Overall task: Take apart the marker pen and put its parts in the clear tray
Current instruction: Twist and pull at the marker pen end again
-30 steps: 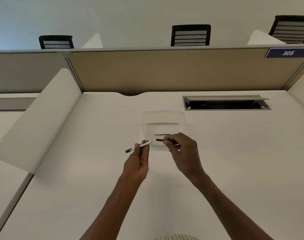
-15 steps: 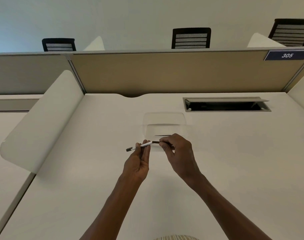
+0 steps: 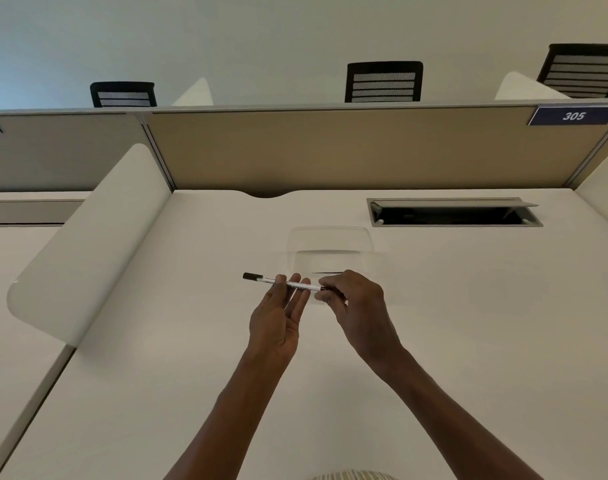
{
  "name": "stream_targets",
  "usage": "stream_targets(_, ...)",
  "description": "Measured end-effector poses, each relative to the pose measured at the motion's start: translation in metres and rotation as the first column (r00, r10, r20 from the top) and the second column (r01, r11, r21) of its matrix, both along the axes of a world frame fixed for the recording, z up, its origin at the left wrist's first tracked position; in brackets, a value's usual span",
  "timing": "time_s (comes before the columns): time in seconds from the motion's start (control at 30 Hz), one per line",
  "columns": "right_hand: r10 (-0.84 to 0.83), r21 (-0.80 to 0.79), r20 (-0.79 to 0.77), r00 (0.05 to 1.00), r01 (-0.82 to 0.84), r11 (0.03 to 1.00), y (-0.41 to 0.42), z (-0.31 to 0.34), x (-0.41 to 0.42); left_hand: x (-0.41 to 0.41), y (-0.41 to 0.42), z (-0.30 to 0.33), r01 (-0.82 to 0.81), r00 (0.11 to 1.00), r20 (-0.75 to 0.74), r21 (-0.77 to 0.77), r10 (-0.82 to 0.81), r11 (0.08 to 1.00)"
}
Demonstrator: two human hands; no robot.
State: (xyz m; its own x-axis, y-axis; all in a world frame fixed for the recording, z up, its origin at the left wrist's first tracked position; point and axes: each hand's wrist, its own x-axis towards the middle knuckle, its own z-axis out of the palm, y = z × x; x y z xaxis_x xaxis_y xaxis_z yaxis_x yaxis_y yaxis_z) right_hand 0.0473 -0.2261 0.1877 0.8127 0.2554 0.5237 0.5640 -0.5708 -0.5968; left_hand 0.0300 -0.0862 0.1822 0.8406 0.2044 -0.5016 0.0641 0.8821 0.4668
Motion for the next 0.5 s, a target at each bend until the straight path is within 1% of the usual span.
stream_targets(0.1,0.001,0.035,0.01,1.0,-0.002,0.999,-0.002,0.005,0.0,0.0,0.0,0.003,0.002,1.0,0.021,0.021,-0.002,1.0)
stream_targets(0.27,0.017,0.057,0.027,1.0,-0.018,0.998,-0.002,0.009,0.0,-0.006,-0.007,0.015,0.069,0.995,0.069,0.117,-0.078,0.991)
stream_targets(0.4,0.031,0.098,-0.02,0.999,-0.029,0.995,-0.005,0.012,0.004,-0.004,-0.007,0.022,0.033,0.995,0.091,0.126,-0.045,0.992)
stream_targets(0.5,0.055,0.062,0.038,0.998,-0.058,0.996,-0.009,0.015,0.007,-0.003,-0.005,0.026,0.023,0.995,0.097,0.138,-0.036,0.99)
